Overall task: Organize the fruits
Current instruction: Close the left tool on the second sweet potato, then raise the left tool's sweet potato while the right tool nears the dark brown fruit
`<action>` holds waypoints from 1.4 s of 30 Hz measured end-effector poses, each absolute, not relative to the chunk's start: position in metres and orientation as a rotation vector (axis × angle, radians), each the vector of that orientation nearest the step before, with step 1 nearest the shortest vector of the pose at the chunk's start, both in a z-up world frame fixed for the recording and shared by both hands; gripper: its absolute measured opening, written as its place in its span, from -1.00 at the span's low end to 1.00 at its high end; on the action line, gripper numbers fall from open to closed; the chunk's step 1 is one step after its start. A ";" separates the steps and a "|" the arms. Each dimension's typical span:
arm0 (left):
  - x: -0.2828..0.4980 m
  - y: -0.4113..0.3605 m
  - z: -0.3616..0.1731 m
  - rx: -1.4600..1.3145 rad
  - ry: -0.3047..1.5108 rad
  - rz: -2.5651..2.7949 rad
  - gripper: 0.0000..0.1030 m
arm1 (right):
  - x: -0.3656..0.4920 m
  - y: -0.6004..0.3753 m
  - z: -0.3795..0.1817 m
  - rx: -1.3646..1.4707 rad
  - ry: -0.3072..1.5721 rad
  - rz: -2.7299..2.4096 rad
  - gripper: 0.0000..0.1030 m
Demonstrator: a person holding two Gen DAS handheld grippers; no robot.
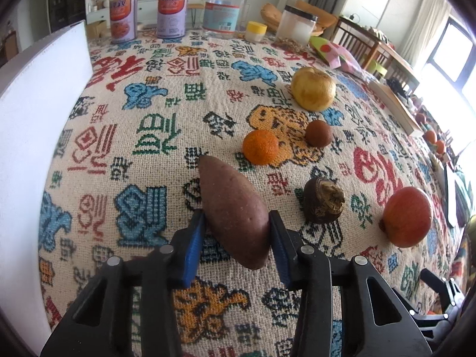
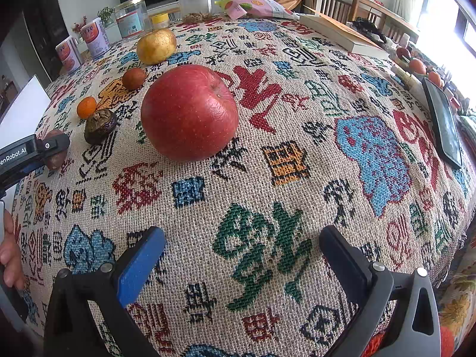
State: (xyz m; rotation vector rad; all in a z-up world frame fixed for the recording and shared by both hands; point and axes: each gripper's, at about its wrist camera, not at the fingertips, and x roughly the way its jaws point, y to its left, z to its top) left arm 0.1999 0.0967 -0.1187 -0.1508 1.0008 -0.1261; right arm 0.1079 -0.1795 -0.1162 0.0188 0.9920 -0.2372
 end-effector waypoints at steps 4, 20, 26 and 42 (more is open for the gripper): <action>0.178 0.104 -0.115 -0.129 1.035 -0.184 -0.18 | 0.108 -0.179 -0.116 0.019 0.992 -0.237 1.00; 0.142 0.115 -0.130 -0.002 1.035 -0.131 0.70 | 0.108 -0.179 -0.116 0.018 0.992 -0.237 1.00; 0.141 0.117 -0.138 0.028 0.955 -0.065 0.95 | 0.108 -0.179 -0.115 0.018 0.993 -0.237 1.00; 0.141 0.116 -0.139 0.033 0.944 -0.055 0.99 | 0.108 -0.179 -0.116 0.017 0.992 -0.237 1.00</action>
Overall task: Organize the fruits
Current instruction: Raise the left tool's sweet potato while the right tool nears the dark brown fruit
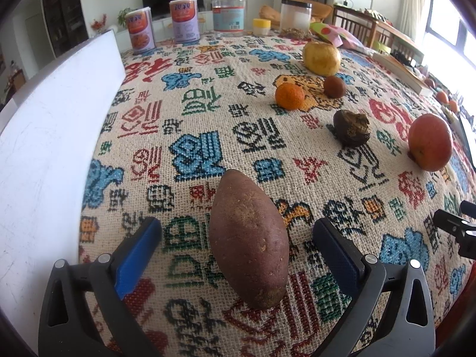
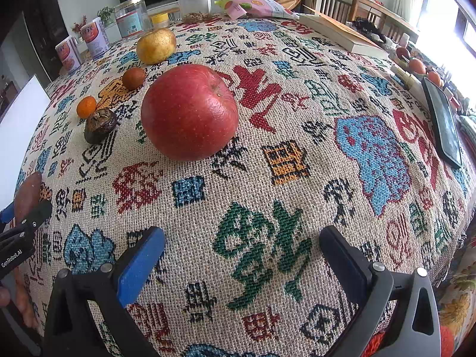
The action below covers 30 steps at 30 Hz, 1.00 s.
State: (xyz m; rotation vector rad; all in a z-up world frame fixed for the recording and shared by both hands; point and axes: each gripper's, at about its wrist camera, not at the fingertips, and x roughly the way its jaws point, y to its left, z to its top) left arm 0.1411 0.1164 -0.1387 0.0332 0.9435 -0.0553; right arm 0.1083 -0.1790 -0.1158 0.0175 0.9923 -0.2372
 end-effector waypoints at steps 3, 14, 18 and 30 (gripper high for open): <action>0.141 0.116 -0.139 0.033 0.944 -0.055 0.99 | 0.108 -0.179 -0.116 0.017 0.992 -0.237 1.00; 0.141 0.116 -0.139 0.033 0.943 -0.055 0.99 | 0.109 -0.179 -0.116 0.017 0.992 -0.237 1.00; 0.141 0.116 -0.139 0.033 0.943 -0.055 0.99 | 0.109 -0.180 -0.116 0.017 0.992 -0.237 1.00; 0.128 0.125 -0.122 -0.053 0.943 -0.109 0.95 | 0.097 -0.185 -0.107 0.125 0.927 -0.117 1.00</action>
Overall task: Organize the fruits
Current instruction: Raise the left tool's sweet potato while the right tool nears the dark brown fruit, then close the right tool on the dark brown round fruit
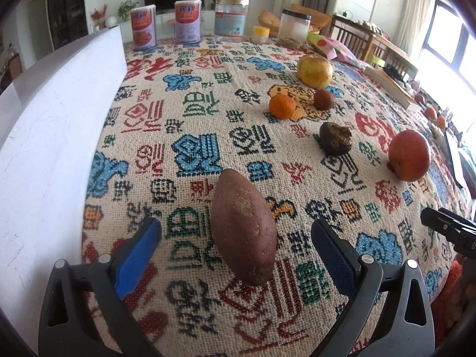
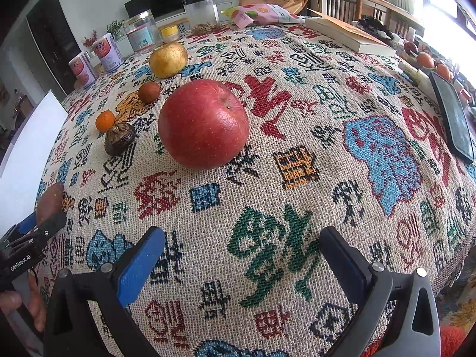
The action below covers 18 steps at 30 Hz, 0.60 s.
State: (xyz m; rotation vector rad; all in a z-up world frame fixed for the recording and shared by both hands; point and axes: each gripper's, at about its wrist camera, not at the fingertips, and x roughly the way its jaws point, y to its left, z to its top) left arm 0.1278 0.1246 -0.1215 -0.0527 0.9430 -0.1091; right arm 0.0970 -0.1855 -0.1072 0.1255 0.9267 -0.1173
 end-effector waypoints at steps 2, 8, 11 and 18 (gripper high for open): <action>0.129 0.121 -0.120 -0.032 0.954 -0.123 0.94 | 0.091 -0.186 -0.101 0.154 0.879 -0.083 0.99; 0.137 0.125 -0.124 -0.064 0.989 -0.114 0.37 | 0.073 -0.164 -0.080 0.096 0.743 0.006 0.99; 0.136 0.123 -0.126 -0.030 0.988 -0.106 -0.13 | 0.067 -0.151 -0.069 0.056 0.681 0.054 0.99; 0.121 0.139 -0.123 -0.172 0.989 -0.110 -0.19 | 0.125 -0.072 -0.063 -0.030 0.802 0.430 0.40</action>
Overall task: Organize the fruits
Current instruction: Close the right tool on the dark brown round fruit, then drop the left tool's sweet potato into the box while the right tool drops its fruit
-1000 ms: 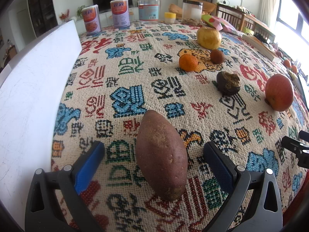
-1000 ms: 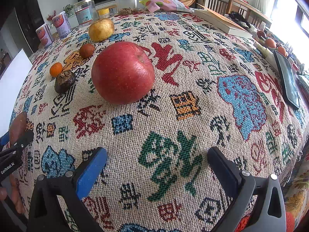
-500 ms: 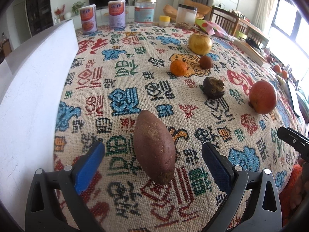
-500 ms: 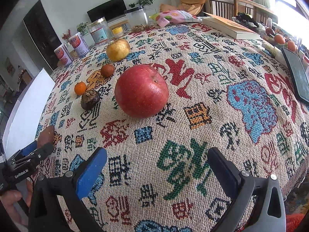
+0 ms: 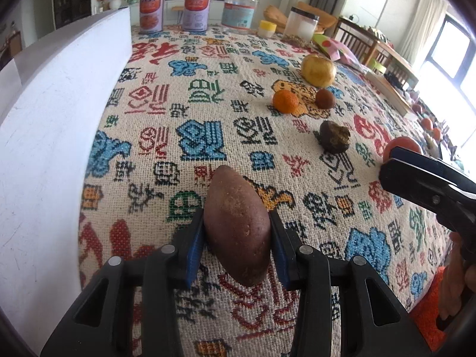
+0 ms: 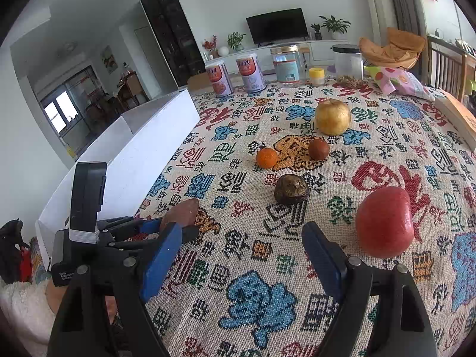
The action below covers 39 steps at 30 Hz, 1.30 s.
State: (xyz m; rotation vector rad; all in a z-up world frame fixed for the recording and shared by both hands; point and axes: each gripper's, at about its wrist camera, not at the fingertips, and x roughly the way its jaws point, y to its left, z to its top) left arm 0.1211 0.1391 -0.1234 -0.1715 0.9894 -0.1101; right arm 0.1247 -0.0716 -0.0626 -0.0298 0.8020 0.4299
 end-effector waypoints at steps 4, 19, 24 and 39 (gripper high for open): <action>0.111 0.148 -0.119 -0.212 0.979 -0.108 -0.19 | 0.182 -0.050 -0.087 -0.161 0.883 0.304 0.34; 0.060 0.150 -0.043 -0.393 0.867 -0.269 -0.20 | 0.167 -0.066 -0.062 -0.065 0.911 0.336 -0.21; 0.020 0.191 0.001 -0.573 0.849 -0.300 -0.20 | 0.137 -0.032 -0.026 -0.059 0.875 0.461 -0.21; 0.005 0.373 -0.029 -0.937 0.831 0.200 -0.19 | 0.068 0.182 -0.051 -0.228 1.005 0.923 -0.20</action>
